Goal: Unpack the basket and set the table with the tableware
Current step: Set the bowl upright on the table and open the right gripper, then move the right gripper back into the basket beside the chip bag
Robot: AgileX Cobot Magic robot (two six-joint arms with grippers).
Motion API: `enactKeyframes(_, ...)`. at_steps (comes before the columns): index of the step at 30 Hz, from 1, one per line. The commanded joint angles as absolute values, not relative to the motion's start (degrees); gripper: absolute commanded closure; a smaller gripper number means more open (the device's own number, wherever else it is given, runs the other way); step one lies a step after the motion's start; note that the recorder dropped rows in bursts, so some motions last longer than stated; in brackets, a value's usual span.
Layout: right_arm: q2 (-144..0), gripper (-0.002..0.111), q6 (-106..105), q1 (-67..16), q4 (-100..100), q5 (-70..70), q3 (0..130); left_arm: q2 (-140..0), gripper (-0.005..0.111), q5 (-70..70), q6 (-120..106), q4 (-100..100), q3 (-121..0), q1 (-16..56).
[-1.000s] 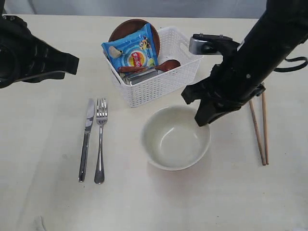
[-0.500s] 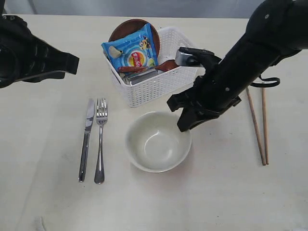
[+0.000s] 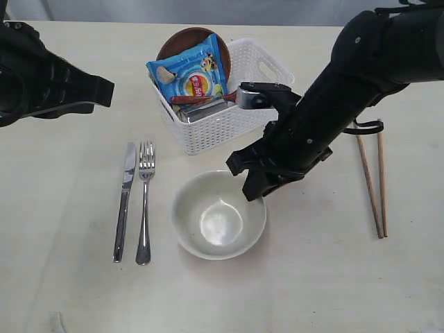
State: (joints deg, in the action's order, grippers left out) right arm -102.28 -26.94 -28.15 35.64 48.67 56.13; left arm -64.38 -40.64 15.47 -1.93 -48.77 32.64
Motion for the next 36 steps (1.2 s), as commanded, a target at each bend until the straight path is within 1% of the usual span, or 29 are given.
enactKeyframes(1,-102.3,0.052,-26.8,-28.2,34.1,49.1,55.9,-64.0,0.107,-40.0,15.2,-1.9,-48.4,32.6)
enactKeyframes(2,-102.3,0.048,-26.6,-28.2,33.8,49.3,55.9,-64.0,0.107,-40.0,15.2,-1.9,-48.4,32.6)
enactKeyframes(3,-102.2,0.048,-26.1,-28.1,33.5,49.4,55.9,-64.0,0.107,-40.1,15.2,-1.9,-48.4,32.6)
enactKeyframes(9,-100.4,0.060,-19.7,-28.1,23.2,50.2,59.4,-64.0,0.107,-40.1,15.2,-1.9,-48.4,32.6)
enactKeyframes(15,-96.6,0.060,-16.3,-28.1,20.5,51.6,68.6,-64.0,0.107,-40.1,15.2,-1.9,-48.4,32.6)
enactKeyframes(19,-96.4,0.060,-16.3,-28.1,20.5,51.5,77.1,-64.0,0.107,-40.4,15.2,-1.9,-48.4,32.6)
enactKeyframes(27,-105.1,0.060,-18.1,-28.2,19.9,56.5,95.5,-64.0,0.107,-40.4,15.2,-1.9,-48.4,32.6)
enactKeyframes(30,-109.3,0.060,-18.1,-28.2,17.8,57.5,98.8,-64.0,0.107,-40.4,15.2,-1.9,-48.4,32.6)
enactKeyframes(36,-115.7,0.060,-20.0,-29.0,15.3,57.7,99.5,-64.0,0.107,-40.2,15.2,-1.9,-48.4,32.6)
